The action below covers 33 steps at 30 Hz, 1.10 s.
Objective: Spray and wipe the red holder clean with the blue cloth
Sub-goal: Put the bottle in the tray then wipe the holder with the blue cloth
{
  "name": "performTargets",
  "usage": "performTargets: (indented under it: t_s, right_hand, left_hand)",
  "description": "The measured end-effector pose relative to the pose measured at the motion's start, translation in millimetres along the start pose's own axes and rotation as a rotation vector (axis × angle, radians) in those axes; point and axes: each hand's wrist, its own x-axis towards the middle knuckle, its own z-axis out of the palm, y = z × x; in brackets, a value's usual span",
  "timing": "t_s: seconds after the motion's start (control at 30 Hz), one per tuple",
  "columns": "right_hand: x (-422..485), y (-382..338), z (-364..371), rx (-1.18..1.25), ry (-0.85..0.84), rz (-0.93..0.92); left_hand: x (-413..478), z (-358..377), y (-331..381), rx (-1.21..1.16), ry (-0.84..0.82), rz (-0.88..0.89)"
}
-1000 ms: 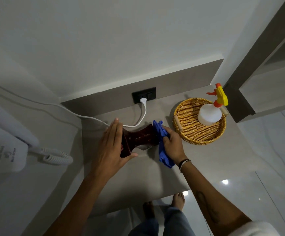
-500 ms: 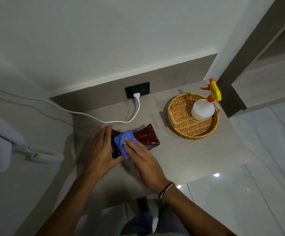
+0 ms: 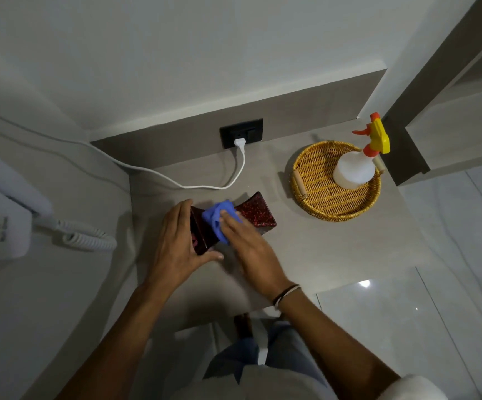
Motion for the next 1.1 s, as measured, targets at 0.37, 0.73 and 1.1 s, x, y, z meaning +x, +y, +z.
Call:
performTargets:
  t_s: [0.37, 0.73, 1.1]
  right_hand:
    - [6, 2, -5, 0.136, -0.035, 0.002]
    - [10, 87, -43, 0.492, 0.192, 0.778]
    - [29, 91, -31, 0.957, 0.267, 0.961]
  left_hand:
    - [3, -2, 19, -0.022, 0.045, 0.016]
    - [10, 0, 10, -0.327, 0.127, -0.241]
    - [8, -2, 1, -0.370, -0.208, -0.254]
